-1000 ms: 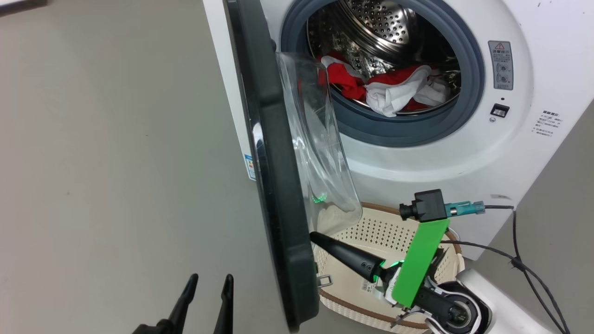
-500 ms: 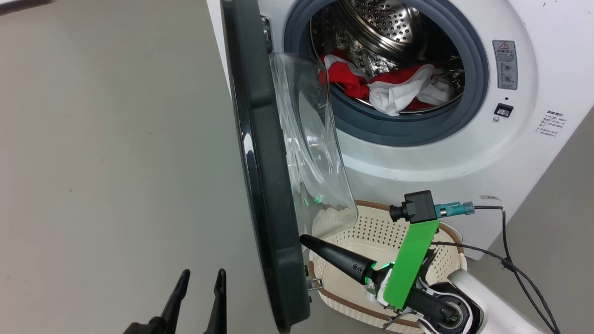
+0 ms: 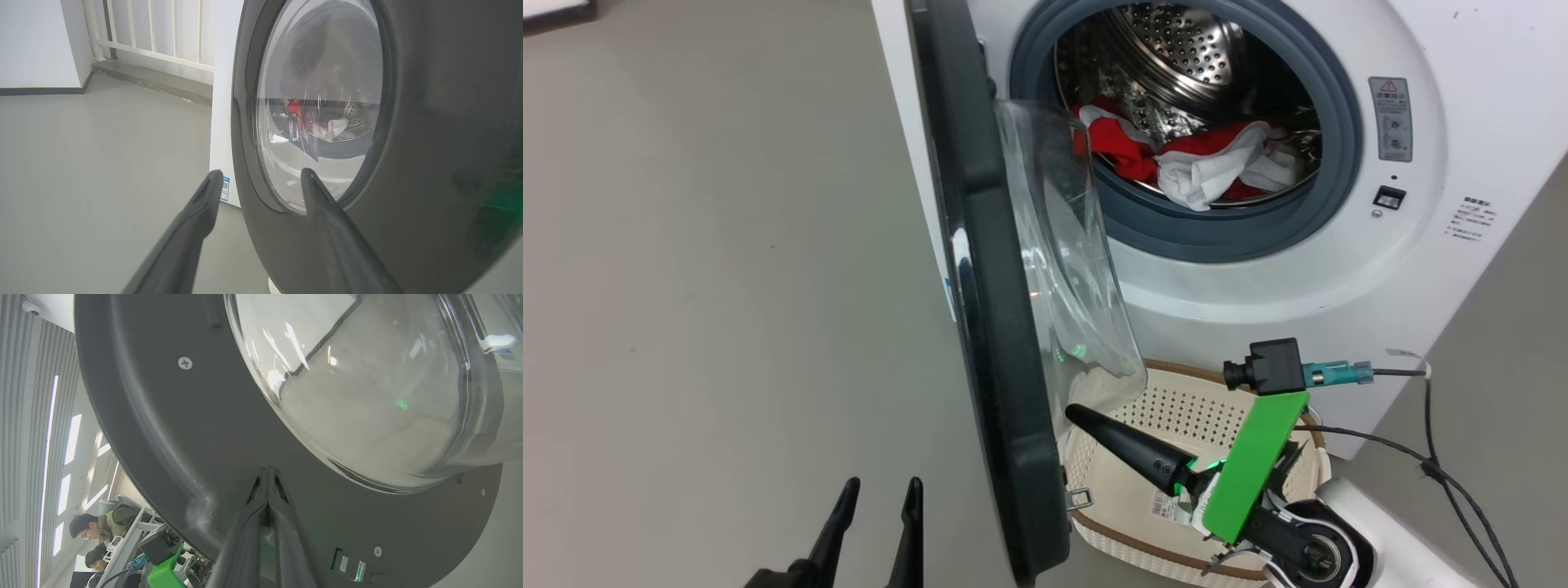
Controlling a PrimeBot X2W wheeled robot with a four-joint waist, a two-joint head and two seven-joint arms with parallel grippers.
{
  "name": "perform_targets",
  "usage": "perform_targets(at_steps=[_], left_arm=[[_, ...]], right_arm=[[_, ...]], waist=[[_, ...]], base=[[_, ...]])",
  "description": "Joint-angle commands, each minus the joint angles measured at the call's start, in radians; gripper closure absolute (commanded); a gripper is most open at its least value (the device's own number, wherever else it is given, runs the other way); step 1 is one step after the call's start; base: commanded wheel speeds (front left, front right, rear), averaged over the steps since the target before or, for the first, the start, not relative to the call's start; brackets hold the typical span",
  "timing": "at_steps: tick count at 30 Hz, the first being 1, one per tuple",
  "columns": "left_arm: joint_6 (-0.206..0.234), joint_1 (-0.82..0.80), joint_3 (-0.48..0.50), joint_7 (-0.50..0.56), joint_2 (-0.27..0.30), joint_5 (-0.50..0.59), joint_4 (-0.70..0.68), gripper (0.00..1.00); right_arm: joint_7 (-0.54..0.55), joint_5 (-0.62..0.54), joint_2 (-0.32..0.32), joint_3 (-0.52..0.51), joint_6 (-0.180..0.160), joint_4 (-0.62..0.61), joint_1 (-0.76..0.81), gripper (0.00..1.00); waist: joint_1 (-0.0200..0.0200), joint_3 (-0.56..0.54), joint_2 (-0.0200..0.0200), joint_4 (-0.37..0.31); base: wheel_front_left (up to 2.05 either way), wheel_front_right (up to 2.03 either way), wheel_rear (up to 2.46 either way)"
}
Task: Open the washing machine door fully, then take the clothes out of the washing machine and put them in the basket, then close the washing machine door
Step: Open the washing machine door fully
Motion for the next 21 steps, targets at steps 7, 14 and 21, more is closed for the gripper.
perform_targets(at_steps=[7, 14, 21], left_arm=[[-0.010, -0.019, 0.038, -0.012, 0.005, 0.012, -0.014, 0.00], [-0.010, -0.027, 0.041, -0.012, 0.005, 0.011, -0.010, 0.00], [-0.010, -0.023, 0.045, -0.012, 0.005, 0.011, -0.009, 0.00]], right_arm=[[-0.063, -0.018, -0.032, 0.008, 0.008, -0.002, 0.036, 0.00], [-0.127, -0.032, -0.075, 0.011, 0.008, 0.031, 0.076, 0.00], [-0.244, -0.074, -0.114, 0.044, 0.008, 0.099, 0.135, 0.00]], waist=[[0.0000, 0.007, 0.0000, -0.035], [0.0000, 0.014, 0.0000, -0.052], [0.0000, 0.006, 0.0000, -0.059]], base=[[0.00, 0.00, 0.00], [0.00, 0.00, 0.00], [0.00, 0.00, 0.00]])
